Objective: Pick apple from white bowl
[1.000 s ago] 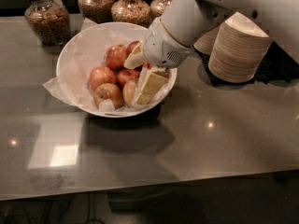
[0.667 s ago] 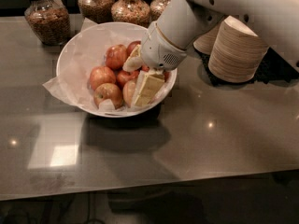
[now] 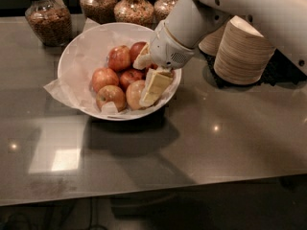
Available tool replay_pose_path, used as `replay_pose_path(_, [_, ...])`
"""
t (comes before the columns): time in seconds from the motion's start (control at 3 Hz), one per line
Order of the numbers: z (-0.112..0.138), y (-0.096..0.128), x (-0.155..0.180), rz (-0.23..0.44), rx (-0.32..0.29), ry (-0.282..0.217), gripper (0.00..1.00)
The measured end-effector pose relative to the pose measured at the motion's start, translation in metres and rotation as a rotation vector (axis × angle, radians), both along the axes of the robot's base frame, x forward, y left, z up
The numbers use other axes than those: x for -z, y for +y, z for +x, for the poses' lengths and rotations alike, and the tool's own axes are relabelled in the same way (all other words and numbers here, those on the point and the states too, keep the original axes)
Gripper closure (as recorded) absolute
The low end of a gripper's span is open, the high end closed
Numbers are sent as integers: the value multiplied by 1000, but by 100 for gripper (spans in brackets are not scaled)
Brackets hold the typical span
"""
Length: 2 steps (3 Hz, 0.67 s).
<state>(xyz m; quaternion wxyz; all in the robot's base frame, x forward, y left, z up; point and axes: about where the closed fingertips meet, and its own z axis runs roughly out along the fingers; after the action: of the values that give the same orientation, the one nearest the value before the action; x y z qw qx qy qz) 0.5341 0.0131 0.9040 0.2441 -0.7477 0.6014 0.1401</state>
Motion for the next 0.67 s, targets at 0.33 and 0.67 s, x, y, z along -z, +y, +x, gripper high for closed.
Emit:
replay_pose_path(0.33, [7, -1, 10, -14, 9, 7, 30])
replay_pose_path(0.67, [8, 0, 20, -30, 4, 17, 30])
